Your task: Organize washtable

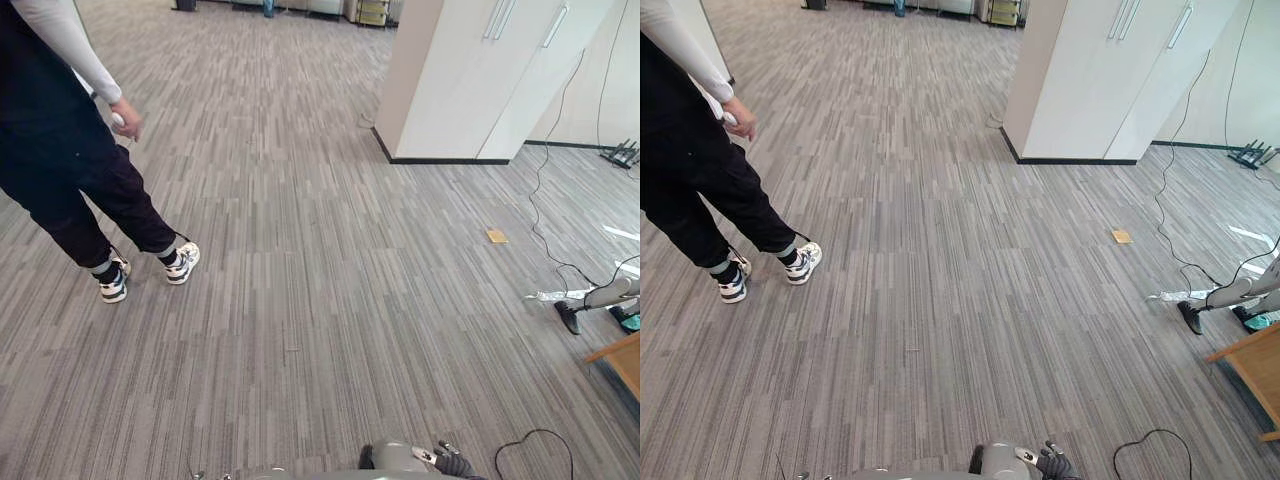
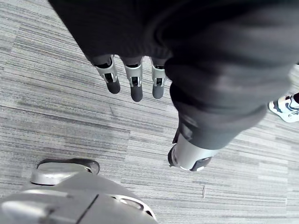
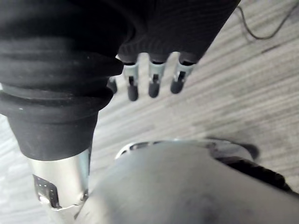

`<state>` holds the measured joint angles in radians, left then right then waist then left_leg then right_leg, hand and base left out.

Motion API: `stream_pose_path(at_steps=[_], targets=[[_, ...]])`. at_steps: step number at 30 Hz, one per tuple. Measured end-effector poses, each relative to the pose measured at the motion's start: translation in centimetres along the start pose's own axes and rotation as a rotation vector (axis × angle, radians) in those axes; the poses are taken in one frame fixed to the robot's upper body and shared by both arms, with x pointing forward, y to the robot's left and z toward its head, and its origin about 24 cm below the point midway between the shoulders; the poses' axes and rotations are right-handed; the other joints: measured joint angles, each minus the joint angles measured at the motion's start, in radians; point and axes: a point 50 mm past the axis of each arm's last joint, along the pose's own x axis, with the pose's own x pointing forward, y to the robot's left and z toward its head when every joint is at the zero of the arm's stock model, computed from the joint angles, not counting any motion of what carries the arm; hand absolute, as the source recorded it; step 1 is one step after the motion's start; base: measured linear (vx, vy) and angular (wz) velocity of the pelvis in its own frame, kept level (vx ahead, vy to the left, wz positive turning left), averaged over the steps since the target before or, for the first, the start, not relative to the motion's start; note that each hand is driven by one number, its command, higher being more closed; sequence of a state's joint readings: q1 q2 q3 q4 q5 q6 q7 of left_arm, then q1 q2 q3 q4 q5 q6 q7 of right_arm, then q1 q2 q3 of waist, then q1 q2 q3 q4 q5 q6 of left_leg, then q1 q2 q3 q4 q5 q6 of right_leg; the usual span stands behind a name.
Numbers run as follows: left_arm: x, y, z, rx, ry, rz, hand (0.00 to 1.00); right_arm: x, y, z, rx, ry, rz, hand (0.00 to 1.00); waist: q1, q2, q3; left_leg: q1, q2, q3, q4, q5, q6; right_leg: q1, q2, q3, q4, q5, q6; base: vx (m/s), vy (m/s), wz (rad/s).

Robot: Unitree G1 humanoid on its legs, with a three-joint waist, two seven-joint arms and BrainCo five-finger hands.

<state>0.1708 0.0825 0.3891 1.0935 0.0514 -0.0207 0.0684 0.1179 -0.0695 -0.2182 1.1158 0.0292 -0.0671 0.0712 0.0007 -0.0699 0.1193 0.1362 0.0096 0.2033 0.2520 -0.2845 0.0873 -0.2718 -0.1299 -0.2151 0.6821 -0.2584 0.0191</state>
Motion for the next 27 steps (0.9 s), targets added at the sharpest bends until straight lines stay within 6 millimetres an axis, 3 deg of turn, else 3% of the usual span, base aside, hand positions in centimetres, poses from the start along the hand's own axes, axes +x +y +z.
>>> stream_pose_path(at_steps=[1, 2, 3, 4, 5, 8, 11, 12, 18, 22, 27], targets=[[0.0, -0.1, 0.0, -0.001, 0.001, -0.003, 0.00, 0.0, 0.0, -0.1, 0.001, 0.002, -0.001, 0.00, -0.003, 0.006, -0.001, 0.005, 0.009, -0.011, 0.001, -0.004, -0.012, 0.004, 0.012, 0.010, -0.072, 0.011, 0.004, 0.33, -0.068, 0.34], [0.0, -0.1, 0.0, -0.001, -0.001, -0.002, 0.00, 0.0, 0.0, -0.2, -0.001, 0.008, -0.002, 0.00, -0.002, 0.004, -0.005, 0.016, 0.016, -0.022, 0.007, -0.012, -0.032, 0.022, 0.035, 0.050, -0.228, 0.103, -0.006, 0.32, -0.099, 0.28], [0.0, 0.2, -0.2, -0.015, 0.007, 0.010, 0.00, -0.2, 0.4, -0.9, 0.013, 0.024, 0.004, 0.00, 0.000, -0.010, -0.011, 0.031, 0.008, -0.038, 0.011, -0.031, -0.064, 0.048, 0.040, 0.099, -0.312, 0.243, -0.011, 0.32, -0.114, 0.19], [-0.1, 0.1, -0.4, -0.018, 0.015, 0.010, 0.00, -0.2, 0.0, -0.9, 0.011, 0.026, -0.005, 0.00, 0.006, 0.001, -0.015, 0.048, 0.014, -0.045, 0.008, -0.044, -0.079, 0.067, 0.048, 0.106, -0.316, 0.227, 0.005, 0.31, -0.122, 0.00], [-0.2, -0.7, -0.7, -0.026, 0.021, -0.010, 0.00, -0.3, -0.7, -1.1, -0.006, 0.034, -0.018, 0.00, 0.014, 0.036, -0.026, 0.062, 0.051, -0.047, 0.005, -0.042, -0.087, 0.097, 0.078, 0.102, -0.357, 0.228, 0.001, 0.31, -0.145, -0.04], [-0.3, -1.4, -0.8, -0.032, 0.020, -0.026, 0.00, -0.5, -1.7, -1.3, -0.027, 0.050, -0.039, 0.00, 0.011, 0.076, -0.050, 0.089, 0.080, -0.062, -0.025, -0.026, -0.113, 0.164, 0.118, 0.084, -0.457, 0.238, -0.009, 0.24, -0.120, -0.01], [-0.3, -1.8, -0.9, -0.031, 0.021, -0.037, 0.00, -0.5, -1.9, -1.6, -0.056, 0.064, -0.038, 0.00, 0.011, 0.082, -0.056, 0.105, 0.086, -0.066, -0.046, -0.004, -0.137, 0.202, 0.132, 0.083, -0.522, 0.260, -0.013, 0.12, -0.050, -0.02], [-0.2, -1.1, -0.6, 0.034, 0.013, -0.035, 0.00, -0.7, -1.3, -2.6, -0.067, 0.104, -0.024, 0.00, 0.012, 0.055, -0.060, 0.087, 0.046, -0.076, -0.112, -0.016, -0.112, 0.269, 0.116, 0.105, -0.781, 0.443, 0.010, 0.00, 0.000, 0.00], [-0.2, -1.1, -0.5, 0.035, 0.011, -0.036, 0.00, -0.7, -1.5, -2.6, -0.071, 0.102, -0.030, 0.00, 0.012, 0.055, -0.058, 0.083, 0.044, -0.068, -0.112, -0.016, -0.112, 0.261, 0.116, 0.112, -0.780, 0.444, 0.010, 0.00, 0.000, -0.03], [-0.1, -1.5, 0.0, 0.079, -0.012, -0.054, 0.00, -0.6, -1.6, -2.0, -0.078, 0.076, -0.033, 0.00, 0.004, 0.060, -0.054, 0.021, 0.036, -0.049, -0.102, -0.016, -0.111, 0.177, 0.110, 0.135, -0.742, 0.443, 0.013, -0.02, 0.006, -0.17], [0.0, -2.5, 1.1, 0.079, -0.052, -0.077, 0.00, -0.4, -1.6, -0.6, -0.093, 0.017, -0.054, 0.00, -0.001, 0.078, 0.014, -0.005, 0.034, -0.032, -0.092, -0.016, -0.111, 0.106, 0.105, 0.149, -0.652, 0.409, 0.018, 0.01, 0.006, -0.08]])
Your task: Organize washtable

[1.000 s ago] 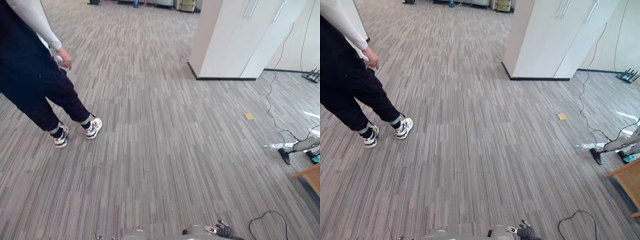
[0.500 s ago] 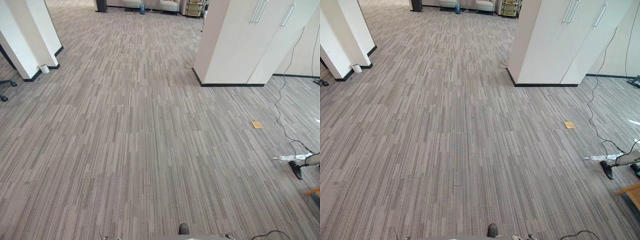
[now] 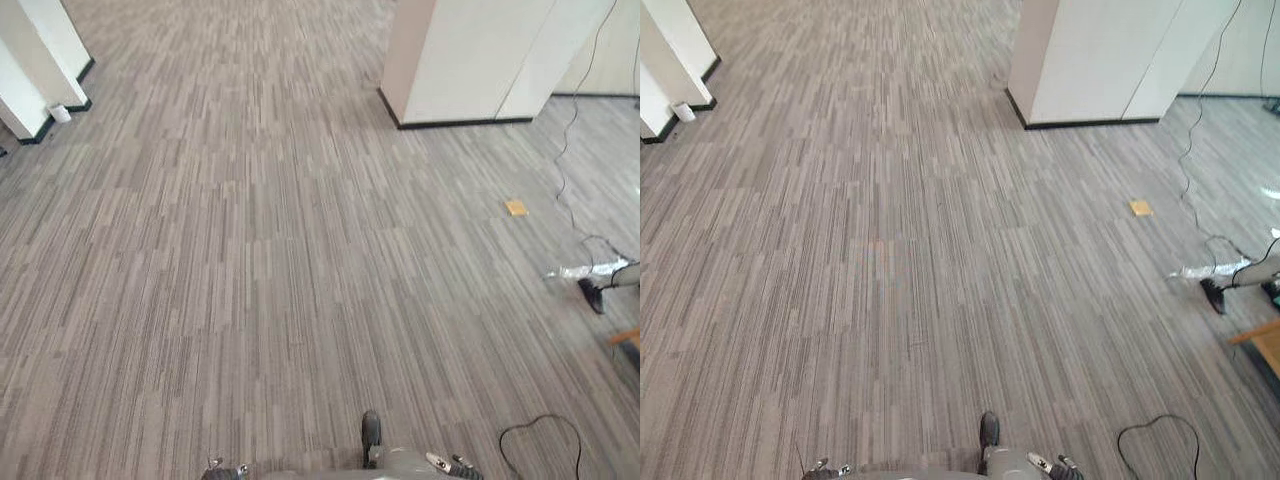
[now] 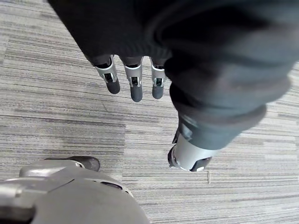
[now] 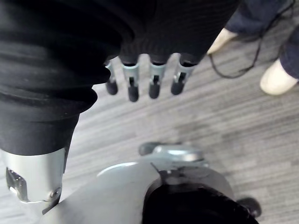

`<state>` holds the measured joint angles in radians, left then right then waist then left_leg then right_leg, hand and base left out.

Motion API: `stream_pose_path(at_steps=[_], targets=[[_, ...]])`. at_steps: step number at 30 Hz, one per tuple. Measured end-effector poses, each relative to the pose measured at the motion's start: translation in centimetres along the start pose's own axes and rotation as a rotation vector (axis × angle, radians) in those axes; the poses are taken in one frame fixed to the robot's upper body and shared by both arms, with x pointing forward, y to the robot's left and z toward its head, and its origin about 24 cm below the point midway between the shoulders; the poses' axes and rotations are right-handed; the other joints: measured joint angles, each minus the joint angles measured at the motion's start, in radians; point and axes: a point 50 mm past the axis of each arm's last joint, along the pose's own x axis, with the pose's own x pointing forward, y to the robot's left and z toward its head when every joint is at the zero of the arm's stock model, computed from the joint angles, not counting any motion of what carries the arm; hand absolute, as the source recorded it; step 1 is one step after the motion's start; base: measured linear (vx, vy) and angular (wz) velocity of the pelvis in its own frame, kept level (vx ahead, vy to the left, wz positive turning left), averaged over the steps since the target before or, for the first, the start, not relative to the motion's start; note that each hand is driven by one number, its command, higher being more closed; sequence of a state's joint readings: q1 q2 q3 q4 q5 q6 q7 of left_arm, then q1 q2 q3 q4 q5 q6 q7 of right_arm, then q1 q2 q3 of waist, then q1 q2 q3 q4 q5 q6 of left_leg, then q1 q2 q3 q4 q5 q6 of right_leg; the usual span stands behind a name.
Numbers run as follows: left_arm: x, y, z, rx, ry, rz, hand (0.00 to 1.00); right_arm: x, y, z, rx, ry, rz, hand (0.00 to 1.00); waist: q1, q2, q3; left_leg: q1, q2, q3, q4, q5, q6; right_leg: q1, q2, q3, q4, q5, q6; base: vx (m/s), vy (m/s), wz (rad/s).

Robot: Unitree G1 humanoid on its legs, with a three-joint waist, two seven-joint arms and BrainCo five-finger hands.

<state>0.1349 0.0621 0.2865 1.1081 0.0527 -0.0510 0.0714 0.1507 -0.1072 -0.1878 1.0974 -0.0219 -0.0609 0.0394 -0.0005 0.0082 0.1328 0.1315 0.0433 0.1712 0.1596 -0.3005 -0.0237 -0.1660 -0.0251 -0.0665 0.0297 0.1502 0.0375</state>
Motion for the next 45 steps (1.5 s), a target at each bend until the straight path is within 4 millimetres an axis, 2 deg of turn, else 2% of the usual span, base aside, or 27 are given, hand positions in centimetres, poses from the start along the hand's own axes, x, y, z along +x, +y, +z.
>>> stream_pose_path(at_steps=[5, 11, 12, 13, 14, 15, 16, 17, 19, 21, 23, 24, 27, 28, 29, 30, 31, 33, 35, 37, 38, 39, 40, 41, 42, 44, 45], targets=[[0.0, -0.3, 0.3, -0.005, -0.016, -0.006, 0.00, 0.0, -0.2, 0.5, -0.018, -0.019, -0.022, 0.00, -0.009, 0.011, 0.007, -0.013, 0.006, -0.012, 0.000, 0.002, -0.001, -0.033, -0.005, -0.020, 0.060, -0.043, -0.002, 0.07, -0.003, 0.11], [0.0, -0.2, 0.5, -0.012, -0.031, 0.000, 0.00, 0.0, -0.1, 0.3, 0.024, -0.015, -0.030, 0.00, -0.009, 0.003, 0.003, -0.048, 0.035, -0.107, 0.053, -0.003, -0.010, -0.063, -0.023, -0.113, 0.202, -0.170, -0.017, 0.09, -0.055, 0.45], [0.0, 0.0, 0.7, -0.021, -0.037, 0.005, 0.00, 0.0, 0.0, 0.3, 0.025, -0.014, -0.027, 0.00, -0.007, -0.002, 0.001, -0.074, 0.038, -0.118, 0.107, -0.005, -0.015, -0.062, -0.026, -0.129, 0.207, -0.182, -0.021, 0.14, -0.174, 0.83], [0.1, 0.4, 1.4, -0.074, -0.063, 0.027, 0.00, 0.0, 0.2, 0.3, 0.025, -0.016, -0.025, 0.00, 0.013, -0.017, 0.016, -0.190, 0.054, -0.126, 0.347, -0.001, -0.027, -0.049, -0.030, -0.159, 0.224, -0.205, -0.031, 0.11, -0.151, 0.68], [0.1, 0.2, 1.5, -0.098, -0.068, 0.029, 0.00, 0.0, 0.1, 0.4, 0.021, -0.019, -0.026, 0.00, 0.020, -0.012, 0.035, -0.266, 0.080, -0.126, 0.512, 0.026, -0.060, -0.022, -0.028, -0.184, 0.228, -0.219, -0.041, 0.12, -0.167, 0.64], [0.0, 0.2, 1.5, -0.116, -0.069, 0.032, 0.00, 0.0, 0.1, 0.5, 0.015, -0.025, -0.026, 0.00, 0.023, -0.009, 0.049, -0.311, 0.098, -0.120, 0.616, 0.065, -0.071, 0.002, -0.027, -0.199, 0.230, -0.238, -0.049, 0.06, -0.077, 0.52], [0.0, 0.6, 1.4, -0.126, -0.070, 0.046, 0.00, 0.0, 0.1, 0.7, 0.003, -0.031, -0.024, 0.00, 0.025, -0.022, 0.071, -0.358, 0.122, -0.111, 0.728, 0.111, -0.075, 0.037, -0.028, -0.218, 0.234, -0.263, -0.061, 0.12, -0.116, 0.70], [0.0, 0.7, 1.4, -0.134, -0.070, 0.059, 0.00, 0.1, 0.4, 1.1, -0.026, -0.046, -0.020, 0.00, 0.030, -0.018, 0.084, -0.419, 0.154, -0.073, 0.792, 0.079, -0.058, 0.078, -0.033, -0.243, 0.231, -0.291, -0.061, 0.11, -0.093, 0.69], [0.0, 0.5, 1.9, -0.139, -0.086, 0.055, 0.00, 0.2, 0.4, 1.7, -0.042, -0.065, -0.018, 0.00, 0.047, -0.029, 0.093, -0.478, 0.162, -0.022, 0.727, 0.066, -0.050, 0.091, -0.047, -0.254, 0.226, -0.304, -0.046, 0.12, -0.040, 0.38], [0.0, 0.2, 2.2, -0.144, -0.098, 0.047, 0.00, 0.3, 0.2, 2.7, -0.062, -0.090, -0.020, 0.00, 0.069, -0.018, 0.105, -0.541, 0.141, 0.009, 0.500, 0.073, -0.052, 0.087, -0.064, -0.259, 0.219, -0.316, -0.026, 0.16, 0.083, 0.13], [-0.1, 0.0, 1.5, -0.170, -0.078, 0.049, 0.00, 0.4, -0.2, 3.1, -0.078, -0.100, -0.027, 0.00, 0.073, -0.002, 0.107, -0.557, 0.131, 0.016, 0.210, 0.125, -0.081, 0.094, -0.068, -0.257, 0.192, -0.327, -0.009, 0.26, 0.215, -0.16], [-0.3, 0.0, 0.7, -0.182, -0.055, 0.053, 0.00, 0.4, -0.2, 3.0, -0.078, -0.097, -0.028, 0.00, 0.084, -0.005, 0.105, -0.551, 0.134, 0.029, 0.169, 0.176, -0.074, 0.097, -0.078, -0.239, 0.191, -0.339, 0.011, 0.32, 0.258, -0.31], [-0.3, 0.6, -0.1, -0.207, -0.030, 0.073, 0.00, 0.3, 0.5, 2.4, -0.070, -0.080, -0.011, 0.00, 0.110, -0.038, 0.088, -0.549, 0.098, 0.057, 0.243, 0.191, -0.025, 0.110, -0.125, -0.184, 0.208, -0.373, 0.066, 0.38, 0.298, -0.39], [-0.4, 1.5, -0.8, -0.204, -0.009, 0.095, 0.00, 0.3, 0.9, 1.7, -0.066, -0.058, -0.001, 0.00, 0.109, -0.073, 0.067, -0.542, 0.060, 0.066, 0.287, 0.159, 0.036, 0.105, -0.162, -0.156, 0.287, -0.400, 0.114, 0.57, 0.360, 0.09], [-0.4, 2.3, -1.3, -0.162, 0.020, 0.105, 0.00, 0.3, 1.5, 1.5, -0.051, -0.051, 0.010, 0.00, 0.082, -0.102, 0.066, -0.487, 0.002, 0.069, 0.341, 0.073, 0.086, 0.032, -0.223, -0.047, 0.636, -0.410, 0.124, 0.83, 0.435, 0.41], [-0.3, 2.7, -1.4, -0.138, 0.038, 0.109, 0.00, 0.3, 1.7, 1.6, -0.050, -0.056, 0.018, 0.00, 0.063, -0.109, 0.068, -0.401, -0.039, 0.057, 0.339, 0.021, 0.106, -0.025, -0.237, 0.019, 0.878, -0.309, 0.102, 0.75, 0.333, 0.52], [-0.3, 2.7, -1.4, -0.122, 0.039, 0.106, 0.00, 0.3, 1.7, 1.5, -0.051, -0.051, 0.020, 0.00, 0.062, -0.104, 0.071, -0.361, -0.050, 0.052, 0.331, 0.004, 0.109, -0.043, -0.223, 0.040, 0.954, -0.306, 0.113, 0.67, 0.223, 0.38], [-0.3, 2.8, -1.1, -0.104, 0.030, 0.101, 0.00, 0.3, 1.8, 1.6, -0.057, -0.053, 0.036, 0.00, 0.059, -0.101, 0.063, -0.221, -0.058, 0.042, 0.265, -0.015, 0.115, -0.093, -0.152, 0.014, 1.050, -0.360, 0.096, 0.51, 0.106, 0.22], [-0.2, 2.6, -1.0, -0.101, 0.025, 0.098, 0.00, 0.4, 1.7, 1.9, -0.060, -0.064, 0.036, 0.00, 0.041, -0.096, 0.055, -0.156, -0.063, 0.031, 0.206, -0.018, 0.112, -0.144, -0.122, -0.045, 0.988, -0.399, 0.074, 0.52, 0.064, 0.19], [0.0, 1.8, 0.1, -0.094, 0.001, 0.078, 0.00, 0.4, 1.2, 2.3, -0.055, -0.076, 0.022, 0.00, 0.023, -0.070, 0.059, -0.071, -0.054, 0.017, 0.129, -0.024, 0.097, -0.227, -0.084, -0.129, 0.820, -0.431, 0.045, 0.63, 0.057, 0.13], [0.1, 1.5, 0.4, -0.092, -0.005, 0.070, 0.00, 0.4, 1.0, 2.4, -0.050, -0.080, 0.015, 0.00, 0.018, -0.057, 0.065, -0.047, -0.044, 0.015, 0.115, -0.030, 0.086, -0.239, -0.075, -0.148, 0.761, -0.429, 0.040, 0.57, 0.041, 0.06], [0.2, 0.8, 1.1, -0.060, -0.024, 0.049, 0.00, 0.3, 0.5, 2.7, -0.039, -0.097, -0.002, 0.00, 0.012, -0.031, 0.070, -0.005, -0.024, 0.014, 0.093, -0.042, 0.066, -0.267, -0.064, -0.178, 0.607, -0.405, 0.019, 0.57, 0.025, 0.09], [0.4, 0.1, 2.0, -0.021, -0.050, 0.022, 0.00, 0.2, 0.2, 2.6, -0.036, -0.099, -0.013, 0.00, 0.012, -0.013, 0.072, 0.038, -0.011, 0.013, 0.067, -0.050, 0.050, -0.286, -0.061, -0.182, 0.402, -0.325, 0.023, 0.59, 0.016, 0.13], [0.4, -0.2, 2.6, -0.008, -0.069, 0.014, 0.00, 0.2, 0.2, 2.6, -0.027, -0.099, -0.014, 0.00, 0.010, -0.013, 0.072, 0.077, -0.011, 0.006, 0.045, -0.056, 0.033, -0.289, -0.061, -0.185, 0.258, -0.264, 0.029, 0.63, -0.027, 0.12], [0.5, -0.3, 2.9, -0.006, -0.079, 0.011, 0.00, 0.2, 0.2, 2.5, -0.019, -0.095, -0.016, 0.00, 0.010, -0.013, 0.072, 0.100, -0.009, 0.000, 0.036, -0.065, 0.017, -0.293, -0.064, -0.187, 0.202, -0.236, 0.018, 0.67, -0.089, 0.11], [0.5, -0.3, 3.0, 0.001, -0.081, 0.012, 0.00, 0.0, 0.7, 1.5, -0.008, -0.073, -0.008, 0.00, 0.001, -0.032, 0.049, 0.186, 0.009, -0.042, 0.086, -0.106, -0.057, -0.300, -0.055, -0.206, 0.181, -0.157, -0.081, 0.83, -0.186, 0.24], [0.5, -0.6, 3.1, -0.002, -0.084, 0.004, 0.00, 0.0, 0.7, 1.5, -0.006, -0.073, -0.007, 0.00, -0.005, -0.022, 0.043, 0.184, 0.028, -0.052, 0.128, -0.113, -0.070, -0.306, -0.046, -0.203, 0.217, -0.079, -0.126, 0.86, -0.237, 0.34]])
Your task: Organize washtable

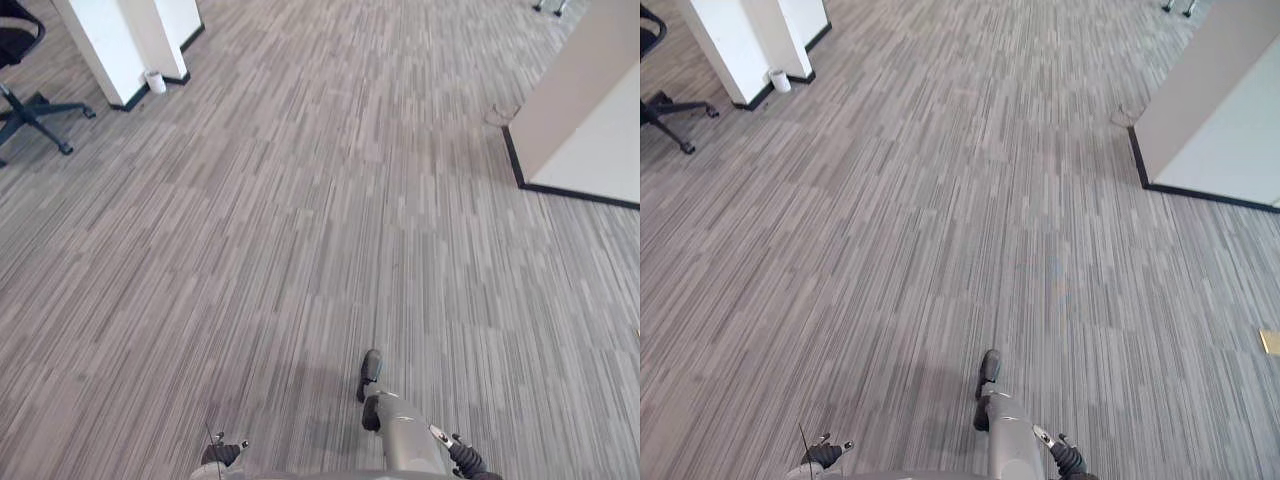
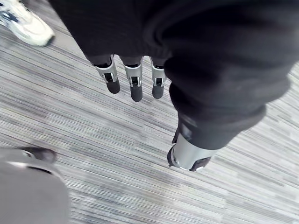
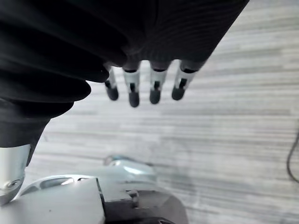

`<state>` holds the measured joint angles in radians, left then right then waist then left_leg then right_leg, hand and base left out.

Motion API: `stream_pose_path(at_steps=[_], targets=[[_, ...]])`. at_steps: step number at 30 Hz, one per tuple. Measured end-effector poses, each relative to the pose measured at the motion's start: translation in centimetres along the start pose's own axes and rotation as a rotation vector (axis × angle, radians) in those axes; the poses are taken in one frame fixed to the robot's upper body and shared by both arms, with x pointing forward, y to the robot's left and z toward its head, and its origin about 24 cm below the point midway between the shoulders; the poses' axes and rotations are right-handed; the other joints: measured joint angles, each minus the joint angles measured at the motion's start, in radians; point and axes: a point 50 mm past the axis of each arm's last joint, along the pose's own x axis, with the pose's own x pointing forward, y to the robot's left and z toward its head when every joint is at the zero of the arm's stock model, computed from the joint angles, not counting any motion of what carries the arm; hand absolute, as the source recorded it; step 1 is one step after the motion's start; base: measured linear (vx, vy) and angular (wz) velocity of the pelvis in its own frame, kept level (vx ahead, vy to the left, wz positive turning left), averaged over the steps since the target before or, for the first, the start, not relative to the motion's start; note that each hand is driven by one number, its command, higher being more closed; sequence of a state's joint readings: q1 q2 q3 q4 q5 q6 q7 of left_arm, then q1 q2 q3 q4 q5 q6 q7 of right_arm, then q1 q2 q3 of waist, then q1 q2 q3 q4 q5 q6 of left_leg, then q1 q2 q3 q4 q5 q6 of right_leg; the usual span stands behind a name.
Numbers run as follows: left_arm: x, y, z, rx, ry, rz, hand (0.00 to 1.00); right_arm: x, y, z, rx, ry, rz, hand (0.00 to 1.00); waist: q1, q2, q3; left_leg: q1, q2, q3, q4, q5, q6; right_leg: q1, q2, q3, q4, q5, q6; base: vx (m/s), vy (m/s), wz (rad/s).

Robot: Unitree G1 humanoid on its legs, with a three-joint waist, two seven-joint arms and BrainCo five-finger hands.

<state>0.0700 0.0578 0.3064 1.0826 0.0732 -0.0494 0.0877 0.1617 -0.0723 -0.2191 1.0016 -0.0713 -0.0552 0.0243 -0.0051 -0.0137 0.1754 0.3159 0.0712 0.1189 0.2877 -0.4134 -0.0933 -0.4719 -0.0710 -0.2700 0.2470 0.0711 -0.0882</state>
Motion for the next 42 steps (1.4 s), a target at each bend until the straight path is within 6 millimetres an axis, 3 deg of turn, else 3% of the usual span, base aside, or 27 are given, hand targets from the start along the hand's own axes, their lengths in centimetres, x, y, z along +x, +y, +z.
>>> stream_pose_path(at_steps=[1, 3, 4, 6, 10, 12, 14, 16, 17, 18, 19, 20, 21, 22, 23, 24, 26, 28, 30, 33, 35, 36, 37, 39, 40, 41, 42], targets=[[0.0, -0.5, 0.1, -0.007, 0.000, -0.013, 0.00, 0.0, -0.4, -0.1, 0.010, 0.006, -0.012, 0.00, -0.007, 0.020, -0.016, -0.032, 0.043, -0.009, 0.126, 0.026, -0.043, 0.001, 0.017, -0.011, 0.065, 0.050, -0.003, 0.85, -0.234, 0.10], [-0.1, -1.4, 0.1, -0.051, -0.003, -0.041, 0.00, 0.0, -1.3, 0.2, -0.004, -0.004, -0.030, 0.00, -0.007, 0.070, -0.015, -0.154, 0.121, -0.023, 0.433, 0.247, 0.043, 0.057, 0.078, -0.027, 0.100, -0.012, 0.004, 0.82, -0.227, -0.22], [-0.2, -1.6, 0.1, -0.082, -0.003, -0.041, 0.00, 0.0, -1.4, 0.4, -0.019, -0.005, -0.031, 0.00, 0.000, 0.070, -0.018, -0.247, 0.169, -0.024, 0.618, 0.498, 0.041, 0.125, 0.114, -0.010, 0.070, -0.047, -0.011, 0.79, -0.189, -0.58], [-0.1, -1.5, 0.9, -0.086, -0.036, -0.040, 0.00, 0.0, -1.3, 0.2, -0.048, 0.012, -0.022, 0.00, 0.021, 0.066, -0.011, -0.380, 0.232, 0.012, 0.844, 0.380, 0.076, 0.246, 0.157, 0.033, 0.015, -0.081, -0.036, 0.76, -0.153, -0.61], [0.0, -0.3, 2.6, -0.090, -0.116, -0.014, 0.00, 0.5, -0.3, 1.0, -0.065, 0.003, 0.009, 0.00, 0.037, 0.016, 0.012, -0.624, 0.148, 0.020, 0.739, 0.188, 0.063, 0.519, 0.119, 0.131, -0.112, -0.175, 0.000, 0.64, -0.055, -0.47], [-0.1, -0.1, 1.8, -0.086, -0.092, -0.010, 0.00, 0.6, -0.8, 1.5, -0.075, -0.004, 0.000, 0.00, 0.056, 0.037, 0.018, -0.706, 0.113, 0.004, 0.514, 0.189, 0.058, 0.566, 0.110, 0.174, -0.104, -0.243, 0.009, 0.60, 0.130, -0.66], [-0.5, 0.5, -0.7, -0.083, -0.021, 0.011, 0.00, 0.7, -0.8, 1.7, -0.085, -0.007, 0.003, 0.00, 0.083, 0.039, 0.018, -0.723, 0.062, -0.046, 0.085, 0.247, -0.020, 0.611, 0.092, 0.236, -0.083, -0.328, 0.033, 0.58, 0.219, -0.76], [-1.5, 1.1, -4.5, -0.088, 0.095, 0.032, 0.00, 0.7, -0.8, 1.5, -0.102, 0.001, 0.008, 0.00, 0.106, 0.041, 0.013, -0.756, 0.088, -0.067, -0.055, 0.307, -0.064, 0.674, 0.094, 0.307, -0.080, -0.406, 0.060, 0.72, 0.367, -0.99], [-1.9, 1.8, -5.8, -0.081, 0.142, 0.048, 0.00, 0.7, -0.2, 1.0, -0.101, 0.016, 0.025, 0.00, 0.117, 0.016, -0.006, -0.773, 0.076, -0.050, 0.017, 0.398, -0.034, 0.691, 0.066, 0.332, -0.074, -0.443, 0.062, 0.69, 0.367, -0.87], [-2.3, 2.3, -6.9, -0.076, 0.172, 0.059, 0.00, 0.6, 0.5, 0.5, -0.097, 0.031, 0.042, 0.00, 0.124, -0.008, -0.019, -0.790, 0.059, -0.035, 0.051, 0.415, -0.015, 0.690, 0.047, 0.344, -0.064, -0.455, 0.055, 0.74, 0.306, -0.51], [-2.5, 3.6, -7.5, -0.084, 0.192, 0.096, 0.00, 0.3, 1.8, -0.6, -0.084, 0.058, 0.079, 0.00, 0.124, -0.087, -0.066, -0.827, 0.021, -0.026, 0.145, 0.406, 0.011, 0.646, 0.001, 0.364, 0.036, -0.455, 0.064, 0.61, 0.214, -0.27], [-2.4, 3.8, -7.4, -0.086, 0.195, 0.103, 0.00, 0.3, 2.1, -0.8, -0.080, 0.062, 0.091, 0.00, 0.125, -0.098, -0.069, -0.826, 0.004, -0.024, 0.185, 0.387, 0.041, 0.632, -0.012, 0.373, 0.105, -0.452, 0.078, 0.93, 0.355, -0.12], [-2.4, 4.0, -7.5, -0.085, 0.200, 0.105, 0.00, 0.2, 2.3, -1.0, -0.075, 0.067, 0.102, 0.00, 0.122, -0.110, -0.068, -0.810, -0.025, -0.019, 0.241, 0.332, 0.102, 0.607, -0.032, 0.384, 0.233, -0.432, 0.120, 0.78, 0.330, 0.17], [-2.3, 4.3, -7.2, -0.075, 0.192, 0.110, 0.00, 0.2, 2.4, -1.3, -0.067, 0.083, 0.108, 0.00, 0.108, -0.116, -0.064, -0.740, -0.061, 0.014, 0.293, 0.242, 0.141, 0.549, -0.055, 0.434, 0.496, -0.313, 0.278, 0.92, 0.382, 0.19], [-2.3, 4.4, -7.1, -0.067, 0.189, 0.110, 0.00, 0.2, 2.3, -1.3, -0.069, 0.085, 0.113, 0.00, 0.099, -0.110, -0.059, -0.677, -0.082, 0.015, 0.295, 0.191, 0.163, 0.515, -0.056, 0.450, 0.639, -0.223, 0.356, 0.74, 0.287, 0.11], [-2.2, 4.3, -6.9, -0.058, 0.184, 0.106, 0.00, 0.2, 2.2, -1.3, -0.075, 0.083, 0.117, 0.00, 0.097, -0.107, -0.057, -0.630, -0.092, 0.015, 0.289, 0.167, 0.173, 0.487, -0.056, 0.437, 0.722, -0.226, 0.344, 0.68, 0.242, -0.11], [-1.7, 3.7, -5.8, -0.011, 0.154, 0.073, 0.00, 0.2, 1.5, -1.1, -0.091, 0.069, 0.109, 0.00, 0.090, -0.087, -0.058, -0.435, -0.101, 0.015, 0.188, 0.113, 0.189, 0.353, -0.048, 0.322, 0.865, -0.312, 0.198, 0.62, 0.195, -0.26], [-1.2, 3.7, -4.5, 0.029, 0.120, 0.060, 0.00, 0.3, 1.4, -0.6, -0.090, 0.047, 0.103, 0.00, 0.051, -0.081, -0.055, -0.316, -0.100, -0.009, 0.091, 0.094, 0.192, 0.216, -0.025, 0.211, 0.760, -0.380, 0.122, 0.55, 0.110, 0.07], [-0.8, 2.9, -3.3, 0.028, 0.088, 0.042, 0.00, 0.4, 1.3, -0.3, -0.088, 0.033, 0.098, 0.00, 0.019, -0.066, -0.047, -0.264, -0.091, -0.041, 0.064, 0.069, 0.189, 0.138, -0.016, 0.167, 0.575, -0.379, 0.123, 0.51, 0.023, 0.59], [-0.4, 1.7, -2.0, -0.004, 0.047, 0.022, 0.00, -0.2, 0.5, -1.3, -0.052, 0.044, 0.068, 0.00, 0.019, -0.029, -0.034, -0.143, -0.070, -0.092, 0.019, 0.004, 0.136, 0.082, -0.019, 0.168, 0.033, -0.218, 0.159, 0.82, -0.025, 0.58], [-0.7, 1.5, -2.9, -0.050, 0.073, 0.031, 0.00, -0.4, 0.2, -1.7, -0.037, 0.047, 0.058, 0.00, 0.015, -0.008, -0.045, -0.048, -0.035, -0.101, -0.022, -0.024, 0.087, 0.064, 0.004, 0.187, -0.032, -0.188, 0.151, 0.85, -0.109, 0.60], [-0.7, 1.3, -2.8, -0.068, 0.070, 0.033, 0.00, -0.5, 0.1, -2.0, -0.032, 0.053, 0.054, 0.00, 0.001, -0.001, -0.044, -0.049, -0.010, -0.146, 0.085, -0.036, 0.065, 0.063, 0.025, 0.206, 0.041, -0.074, 0.114, 0.74, -0.145, 0.86], [-0.7, 1.2, -2.8, -0.065, 0.069, 0.028, 0.00, -0.6, -0.1, -2.2, -0.034, 0.064, 0.051, 0.00, -0.006, 0.008, -0.055, -0.101, 0.005, -0.162, 0.231, -0.023, 0.048, 0.072, 0.028, 0.193, 0.076, 0.014, 0.111, 1.07, -0.254, 0.91], [-0.8, 0.0, -2.7, -0.124, 0.065, 0.016, 0.00, -0.5, -1.5, -1.6, -0.075, 0.052, 0.025, 0.00, -0.006, 0.084, -0.047, -0.247, 0.098, -0.141, 0.580, 0.184, 0.055, 0.115, 0.075, 0.147, 0.146, -0.040, 0.093, 0.86, -0.206, 0.29], [-1.0, -0.2, -2.9, -0.171, 0.070, 0.024, 0.00, -0.5, -1.9, -1.4, -0.089, 0.043, 0.016, 0.00, 0.014, 0.084, -0.045, -0.334, 0.162, -0.084, 0.739, 0.479, 0.080, 0.165, 0.098, 0.154, 0.141, -0.087, 0.067, 0.65, -0.141, -0.24], [-0.9, -0.1, -2.6, -0.173, 0.057, 0.027, 0.00, -0.4, -2.0, -1.2, -0.090, 0.046, 0.006, 0.00, 0.025, 0.095, -0.032, -0.413, 0.224, -0.030, 0.884, 0.422, 0.127, 0.243, 0.114, 0.164, 0.118, -0.123, 0.044, 0.77, -0.162, -0.27], [-0.9, 0.0, -2.4, -0.169, 0.051, 0.027, 0.00, -0.3, -1.9, -1.2, -0.092, 0.054, 0.001, 0.00, 0.022, 0.086, -0.019, -0.452, 0.230, -0.024, 0.937, 0.376, 0.125, 0.285, 0.115, 0.164, 0.101, -0.135, 0.036, 0.88, -0.176, -0.07]])
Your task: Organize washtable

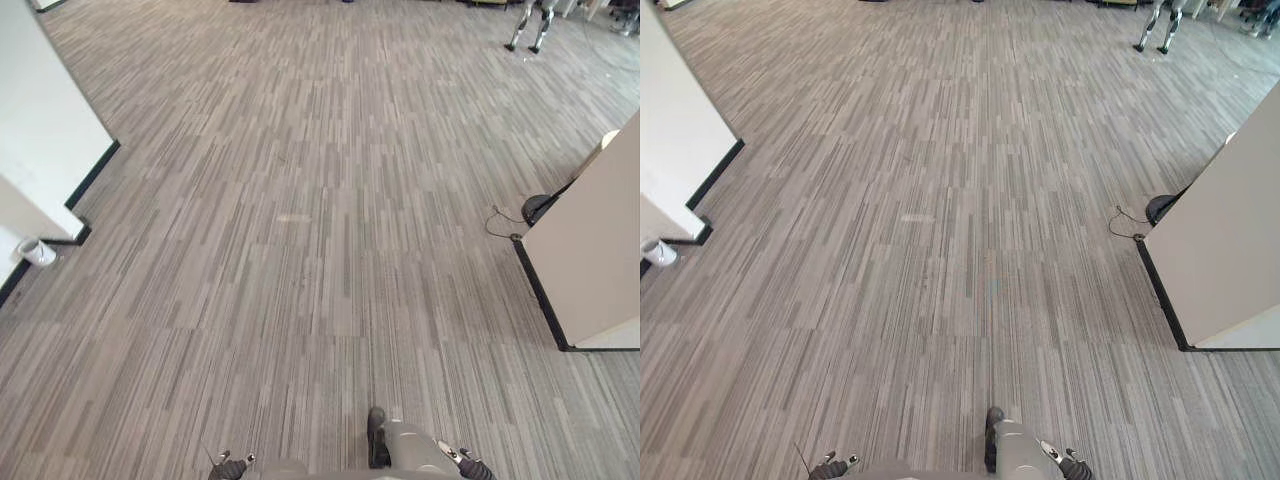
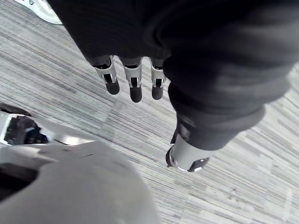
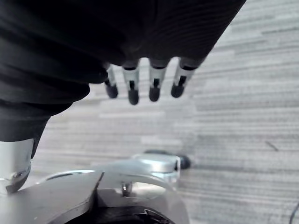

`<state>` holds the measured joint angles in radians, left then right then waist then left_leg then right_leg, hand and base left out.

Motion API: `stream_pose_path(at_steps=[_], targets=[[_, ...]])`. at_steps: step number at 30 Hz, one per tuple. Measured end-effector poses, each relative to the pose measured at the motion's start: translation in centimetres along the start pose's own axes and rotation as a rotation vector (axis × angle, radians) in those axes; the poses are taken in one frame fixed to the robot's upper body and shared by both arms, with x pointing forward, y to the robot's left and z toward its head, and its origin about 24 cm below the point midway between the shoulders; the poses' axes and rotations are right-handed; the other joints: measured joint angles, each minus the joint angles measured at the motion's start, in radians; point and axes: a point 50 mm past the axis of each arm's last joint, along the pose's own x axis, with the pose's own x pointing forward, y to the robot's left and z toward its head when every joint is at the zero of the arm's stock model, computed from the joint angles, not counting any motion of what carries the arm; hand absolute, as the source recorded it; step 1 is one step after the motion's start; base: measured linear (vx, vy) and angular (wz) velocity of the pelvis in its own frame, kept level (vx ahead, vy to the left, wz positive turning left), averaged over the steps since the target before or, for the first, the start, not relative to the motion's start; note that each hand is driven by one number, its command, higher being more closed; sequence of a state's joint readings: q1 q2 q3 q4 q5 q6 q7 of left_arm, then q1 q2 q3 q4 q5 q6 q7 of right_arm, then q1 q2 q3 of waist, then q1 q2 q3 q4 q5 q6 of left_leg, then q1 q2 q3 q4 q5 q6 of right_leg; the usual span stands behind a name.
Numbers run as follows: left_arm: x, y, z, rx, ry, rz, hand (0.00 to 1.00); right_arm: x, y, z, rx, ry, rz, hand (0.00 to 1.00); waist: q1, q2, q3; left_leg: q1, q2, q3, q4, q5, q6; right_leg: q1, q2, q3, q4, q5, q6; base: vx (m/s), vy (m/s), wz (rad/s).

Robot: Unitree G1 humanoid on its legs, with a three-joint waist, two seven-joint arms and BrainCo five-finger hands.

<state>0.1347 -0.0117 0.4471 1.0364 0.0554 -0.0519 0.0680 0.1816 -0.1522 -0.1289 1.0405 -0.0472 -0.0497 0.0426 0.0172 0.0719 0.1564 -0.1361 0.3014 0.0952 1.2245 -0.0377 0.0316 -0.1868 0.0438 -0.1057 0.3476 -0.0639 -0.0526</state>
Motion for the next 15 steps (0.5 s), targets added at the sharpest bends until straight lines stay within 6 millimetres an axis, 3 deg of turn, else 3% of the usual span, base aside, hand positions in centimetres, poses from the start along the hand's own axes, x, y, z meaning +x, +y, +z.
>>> stream_pose_path(at_steps=[2, 3, 4, 6, 7, 8, 9, 10, 11, 13, 14, 15], targets=[[0.1, 0.7, 0.7, 0.053, -0.026, 0.004, 0.00, 0.2, 0.9, 0.1, -0.009, 0.015, 0.015, 0.00, 0.019, -0.049, 0.021, -0.129, -0.069, -0.008, -0.020, -0.115, -0.024, 0.168, -0.036, 0.010, -0.080, -0.052, -0.002, 0.73, -0.129, 0.04], [0.2, 0.7, 0.8, 0.069, -0.030, 0.000, 0.00, 0.2, 1.0, 0.3, -0.018, 0.010, 0.016, 0.00, 0.026, -0.056, 0.020, -0.166, -0.086, -0.002, -0.063, -0.132, -0.035, 0.198, -0.044, 0.013, -0.099, -0.072, 0.004, 0.59, -0.081, -0.01], [0.2, 0.5, 0.9, 0.092, -0.035, -0.011, 0.00, 0.3, 0.9, 0.8, -0.040, -0.001, 0.012, 0.00, 0.030, -0.053, 0.023, -0.231, -0.112, 0.001, -0.203, -0.152, -0.058, 0.243, -0.050, 0.015, -0.123, -0.106, 0.021, 0.54, -0.004, -0.09], [0.0, 0.7, 0.2, 0.099, -0.017, -0.010, 0.00, 0.6, 0.9, 1.9, -0.046, -0.029, 0.010, 0.00, 0.037, -0.051, 0.025, -0.277, -0.134, 0.021, -0.530, -0.147, -0.068, 0.282, -0.053, 0.028, -0.123, -0.162, 0.035, 0.58, 0.103, -0.23], [-0.1, 0.7, -0.1, 0.104, -0.009, -0.011, 0.00, 0.6, 1.0, 2.0, -0.045, -0.035, 0.011, 0.00, 0.054, -0.052, 0.025, -0.280, -0.152, 0.011, -0.761, -0.123, -0.097, 0.311, -0.057, 0.050, -0.123, -0.205, 0.039, 0.54, 0.180, -0.38], [-0.2, 0.8, -0.4, 0.107, -0.001, -0.011, 0.00, 0.6, 0.9, 2.0, -0.045, -0.036, 0.010, 0.00, 0.060, -0.054, 0.023, -0.275, -0.156, 0.001, -0.868, -0.106, -0.117, 0.328, -0.060, 0.064, -0.123, -0.228, 0.045, 0.55, 0.209, -0.62], [-0.3, 1.1, -1.1, 0.114, 0.018, -0.006, 0.00, 0.6, 1.1, 2.2, -0.041, -0.044, 0.012, 0.00, 0.071, -0.067, 0.022, -0.272, -0.160, -0.014, -0.935, -0.012, -0.133, 0.360, -0.072, 0.100, -0.121, -0.274, 0.057, 0.64, 0.277, -0.74], [-0.5, 2.0, -1.6, 0.121, 0.030, 0.013, 0.00, 0.7, 1.8, 2.3, -0.018, -0.053, 0.025, 0.00, 0.084, -0.087, 0.008, -0.280, -0.189, -0.001, -0.880, 0.060, -0.109, 0.374, -0.103, 0.139, -0.119, -0.320, 0.029, 0.81, 0.308, -0.79], [-0.5, 2.6, -1.6, 0.129, 0.029, 0.027, 0.00, 0.7, 2.7, 2.3, 0.007, -0.059, 0.045, 0.00, 0.076, -0.135, -0.019, -0.321, -0.211, 0.014, -0.793, 0.026, -0.060, 0.349, -0.125, 0.180, -0.065, -0.328, 0.017, 0.82, 0.311, -0.54], [-0.3, 3.3, -1.3, 0.141, 0.029, 0.043, 0.00, 0.6, 3.3, 2.3, 0.036, -0.067, 0.057, 0.00, 0.064, -0.162, -0.031, -0.338, -0.240, 0.027, -0.697, -0.058, -0.014, 0.284, -0.152, 0.241, 0.109, -0.311, 0.048, 0.69, 0.276, -0.11], [-0.2, 3.8, -1.4, 0.152, 0.047, 0.050, 0.00, 0.6, 3.6, 2.1, 0.081, -0.054, 0.056, 0.00, 0.049, -0.180, -0.032, -0.297, -0.262, 0.062, -0.640, -0.139, 0.027, 0.207, -0.163, 0.285, 0.357, -0.238, 0.173, 0.67, 0.290, -0.05], [-0.2, 3.8, -1.5, 0.160, 0.055, 0.049, 0.00, 0.6, 3.6, 1.9, 0.085, -0.048, 0.057, 0.00, 0.047, -0.180, -0.028, -0.266, -0.270, 0.075, -0.625, -0.174, 0.039, 0.174, -0.168, 0.300, 0.465, -0.170, 0.247, 0.65, 0.259, -0.25]])
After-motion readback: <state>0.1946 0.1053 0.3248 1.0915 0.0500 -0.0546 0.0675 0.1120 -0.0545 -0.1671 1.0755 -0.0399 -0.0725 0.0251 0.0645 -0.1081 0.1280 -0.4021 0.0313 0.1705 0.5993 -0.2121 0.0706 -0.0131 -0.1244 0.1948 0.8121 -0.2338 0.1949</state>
